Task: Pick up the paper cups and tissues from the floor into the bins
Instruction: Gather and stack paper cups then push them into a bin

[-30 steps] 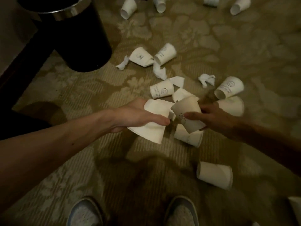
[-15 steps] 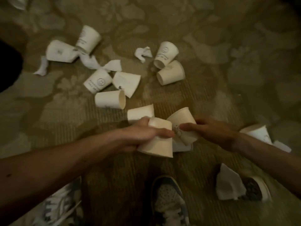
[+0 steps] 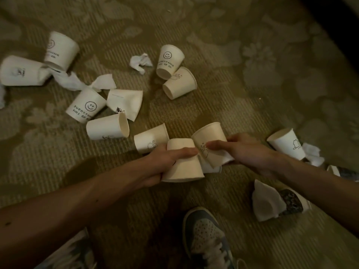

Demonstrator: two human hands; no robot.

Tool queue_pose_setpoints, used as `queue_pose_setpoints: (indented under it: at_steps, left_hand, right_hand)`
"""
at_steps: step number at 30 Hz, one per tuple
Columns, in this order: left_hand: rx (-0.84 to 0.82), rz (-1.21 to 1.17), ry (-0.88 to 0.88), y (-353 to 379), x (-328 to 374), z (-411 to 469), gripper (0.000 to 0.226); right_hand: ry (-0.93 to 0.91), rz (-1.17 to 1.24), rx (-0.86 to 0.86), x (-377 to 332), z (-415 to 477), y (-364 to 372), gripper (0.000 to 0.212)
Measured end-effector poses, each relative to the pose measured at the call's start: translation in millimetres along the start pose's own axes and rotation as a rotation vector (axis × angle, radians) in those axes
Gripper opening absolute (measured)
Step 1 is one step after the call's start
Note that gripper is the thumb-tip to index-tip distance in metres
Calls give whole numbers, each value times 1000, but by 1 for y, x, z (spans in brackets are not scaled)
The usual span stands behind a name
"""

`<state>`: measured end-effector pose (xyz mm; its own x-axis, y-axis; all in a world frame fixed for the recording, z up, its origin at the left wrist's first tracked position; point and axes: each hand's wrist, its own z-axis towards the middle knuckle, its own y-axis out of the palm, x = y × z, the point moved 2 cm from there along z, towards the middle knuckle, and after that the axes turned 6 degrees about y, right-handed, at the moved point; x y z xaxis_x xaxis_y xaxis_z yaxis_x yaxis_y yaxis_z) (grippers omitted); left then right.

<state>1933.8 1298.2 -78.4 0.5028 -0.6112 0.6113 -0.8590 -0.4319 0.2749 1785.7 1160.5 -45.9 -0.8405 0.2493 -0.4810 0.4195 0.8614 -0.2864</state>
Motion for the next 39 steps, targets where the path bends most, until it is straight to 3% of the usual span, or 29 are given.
queue_pose_setpoints:
  at_steps: [4,6,12,19,23,27,30,39]
  left_hand:
    - [-12,-24,179,-7,16,-18,91]
    - [-42,-99,297,-10,34,-31,73]
    - [103,-120,627,-56,112,-76,29]
    - [572,-137,769,-177,171,-149,81]
    - [807,-54,908,-239,191,-199,79]
    - [1077,240,959,-280,207,-236,52]
    - [1236,417,982,-314,221,-256,39]
    - [1440,522,858,-423,226,-305,44]
  right_hand:
    - [-130,-71,24,-43,-30,-14,63]
    - [-195,-105,16,-71,-47,-25,67]
    - [-383,-169,-3,-187,-63,-15,69]
    - [-687,-235,23,-330,-57,109,51]
    - [-858,-56,-90,-372,-52,187,46]
    - [-909,149,-298,-397,-43,246,43]
    - [-867,202,-392,-424,-43,289,66]
    - [-967,176,-422,-492,-38,411,55]
